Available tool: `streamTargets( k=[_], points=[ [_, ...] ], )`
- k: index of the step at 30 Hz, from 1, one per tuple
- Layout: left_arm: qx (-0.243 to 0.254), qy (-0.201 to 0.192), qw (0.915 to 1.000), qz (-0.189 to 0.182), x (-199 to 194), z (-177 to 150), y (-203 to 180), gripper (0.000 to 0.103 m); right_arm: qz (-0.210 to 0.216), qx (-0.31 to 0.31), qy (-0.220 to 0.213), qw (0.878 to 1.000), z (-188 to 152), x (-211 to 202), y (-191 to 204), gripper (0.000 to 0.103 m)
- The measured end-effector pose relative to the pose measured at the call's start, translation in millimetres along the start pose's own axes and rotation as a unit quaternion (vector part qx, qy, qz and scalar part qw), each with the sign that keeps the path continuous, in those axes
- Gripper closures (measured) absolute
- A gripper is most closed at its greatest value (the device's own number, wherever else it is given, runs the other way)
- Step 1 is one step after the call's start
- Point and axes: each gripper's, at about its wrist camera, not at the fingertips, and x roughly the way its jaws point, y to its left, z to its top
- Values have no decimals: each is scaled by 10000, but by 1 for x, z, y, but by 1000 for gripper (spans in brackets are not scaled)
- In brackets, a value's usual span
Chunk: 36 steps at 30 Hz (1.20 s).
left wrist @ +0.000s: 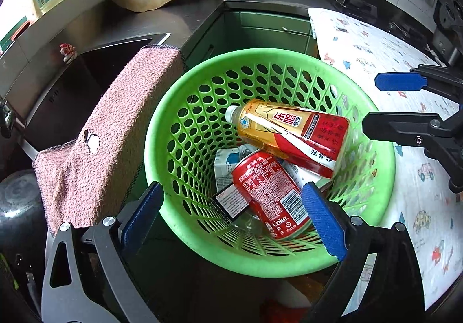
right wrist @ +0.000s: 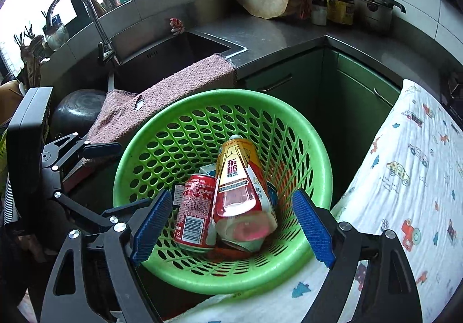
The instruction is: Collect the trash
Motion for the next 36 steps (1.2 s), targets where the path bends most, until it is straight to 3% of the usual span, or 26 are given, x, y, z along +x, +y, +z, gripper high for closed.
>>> streamTargets(
  k=[15,31,36],
  points=[
    [-171,-429,9989,74,-54,-27,-27,5,-643,247,-387,9969,-71,-74,2,13],
    [-50,-771,9970,-61,-94,-60,-87,5,-1229,845,-742,9860,-151,-134,-3,10],
    [70,-909,9958,69,-104,-69,-107,5,-1358,1022,-875,9816,-174,-154,-3,9]
  ],
)
